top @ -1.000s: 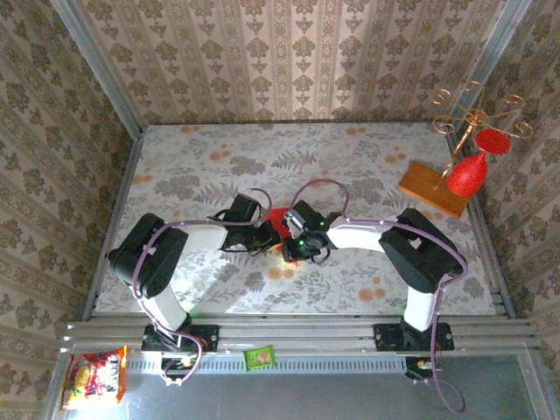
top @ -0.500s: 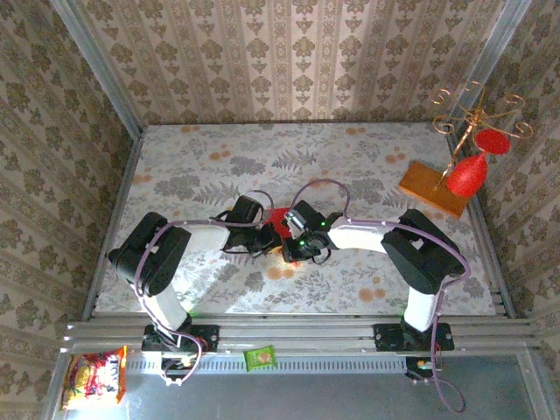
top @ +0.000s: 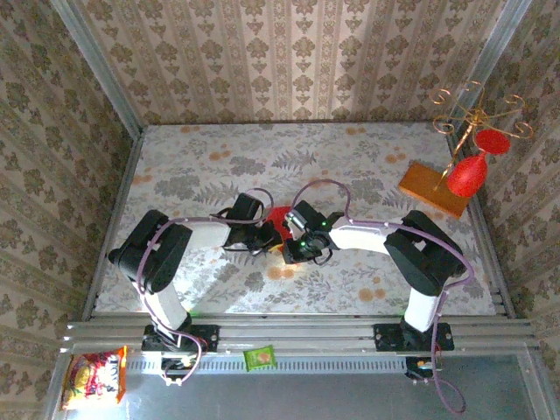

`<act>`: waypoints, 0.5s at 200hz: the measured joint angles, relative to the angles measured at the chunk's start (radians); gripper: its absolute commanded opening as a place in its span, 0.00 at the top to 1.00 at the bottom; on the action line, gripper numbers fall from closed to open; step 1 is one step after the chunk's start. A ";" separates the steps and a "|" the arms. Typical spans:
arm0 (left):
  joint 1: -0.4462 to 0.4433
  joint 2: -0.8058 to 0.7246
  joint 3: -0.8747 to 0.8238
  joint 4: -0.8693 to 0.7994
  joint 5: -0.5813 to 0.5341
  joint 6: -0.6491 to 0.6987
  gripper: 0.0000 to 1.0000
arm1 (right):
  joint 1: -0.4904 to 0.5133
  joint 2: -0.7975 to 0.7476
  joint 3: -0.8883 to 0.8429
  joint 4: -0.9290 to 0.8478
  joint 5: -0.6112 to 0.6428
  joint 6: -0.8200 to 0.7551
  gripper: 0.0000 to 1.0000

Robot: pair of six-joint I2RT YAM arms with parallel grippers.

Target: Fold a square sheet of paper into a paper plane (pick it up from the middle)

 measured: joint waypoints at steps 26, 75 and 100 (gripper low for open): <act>0.003 0.006 0.006 -0.003 0.007 0.001 0.94 | 0.000 0.000 0.000 0.000 -0.006 0.000 0.84; 0.008 0.009 0.007 -0.004 0.016 0.019 0.94 | 0.000 0.000 -0.004 -0.002 -0.002 0.000 0.85; 0.010 0.013 0.010 -0.008 0.024 0.031 0.94 | -0.003 0.000 -0.017 -0.002 -0.001 0.001 0.85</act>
